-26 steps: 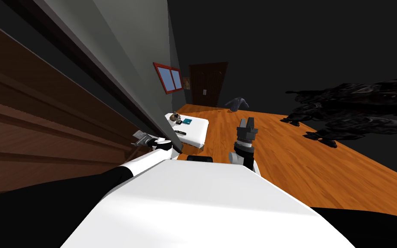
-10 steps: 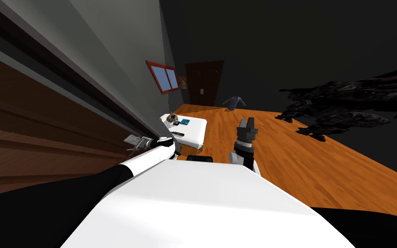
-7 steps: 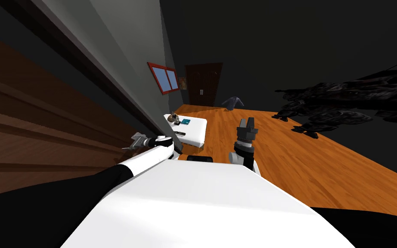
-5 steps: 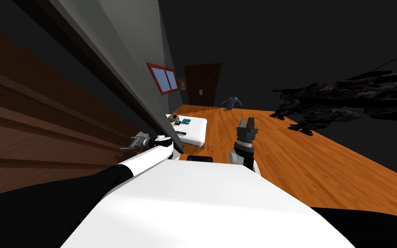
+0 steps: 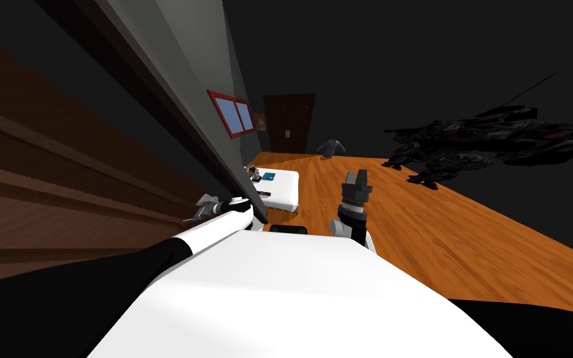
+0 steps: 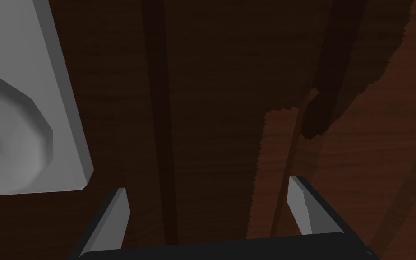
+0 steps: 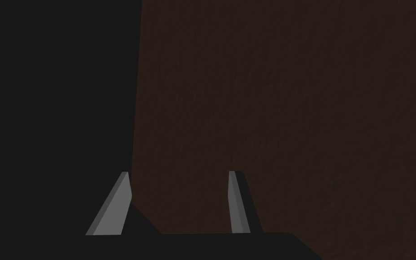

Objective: Push the door open

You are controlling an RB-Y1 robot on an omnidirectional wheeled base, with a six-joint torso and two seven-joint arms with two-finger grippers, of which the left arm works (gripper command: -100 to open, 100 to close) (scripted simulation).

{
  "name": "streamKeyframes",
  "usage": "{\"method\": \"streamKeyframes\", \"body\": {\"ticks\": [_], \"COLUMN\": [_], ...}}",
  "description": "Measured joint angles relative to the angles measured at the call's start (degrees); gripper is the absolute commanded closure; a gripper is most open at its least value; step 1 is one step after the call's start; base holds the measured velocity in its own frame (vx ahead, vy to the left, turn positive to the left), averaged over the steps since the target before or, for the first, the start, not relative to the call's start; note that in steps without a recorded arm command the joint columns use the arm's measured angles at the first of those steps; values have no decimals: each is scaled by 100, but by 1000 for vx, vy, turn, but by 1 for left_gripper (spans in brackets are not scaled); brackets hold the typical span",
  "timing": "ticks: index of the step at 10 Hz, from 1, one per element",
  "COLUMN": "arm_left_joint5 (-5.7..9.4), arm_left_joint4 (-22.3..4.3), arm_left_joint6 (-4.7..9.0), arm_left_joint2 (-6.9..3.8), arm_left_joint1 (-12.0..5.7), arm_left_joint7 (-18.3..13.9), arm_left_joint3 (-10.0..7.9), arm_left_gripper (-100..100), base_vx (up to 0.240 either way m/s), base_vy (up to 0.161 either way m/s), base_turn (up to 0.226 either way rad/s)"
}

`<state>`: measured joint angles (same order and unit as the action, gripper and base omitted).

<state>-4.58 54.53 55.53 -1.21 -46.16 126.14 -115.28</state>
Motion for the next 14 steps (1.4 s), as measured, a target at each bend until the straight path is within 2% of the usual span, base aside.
{"method": "streamKeyframes", "body": {"ticks": [2,4,5,6,11,12,13,14], "arm_left_joint5": [103,148,158,161,164,164,167,173], "arm_left_joint4": [92,60,115,133,143,143,82,59], "arm_left_joint6": [68,77,51,42,50,50,63,100], "arm_left_joint2": [225,381,410,407,407,407,305,194], "arm_left_joint1": [-39,-31,-27,3,10,10,69,49], "arm_left_joint7": [26,83,76,71,76,76,61,111], "arm_left_joint3": [-228,-430,-475,-472,-472,-472,-359,-242], "arm_left_gripper": [-100,-100,-100,100,100,-100,-100,-100], "base_vx": [147,107,-12,-47,-5,-68,-104,-67], "base_vy": [125,46,-18,-8,0,-66,-120,-106], "base_turn": [-54,-42,44,39,0,18,43,-2]}}
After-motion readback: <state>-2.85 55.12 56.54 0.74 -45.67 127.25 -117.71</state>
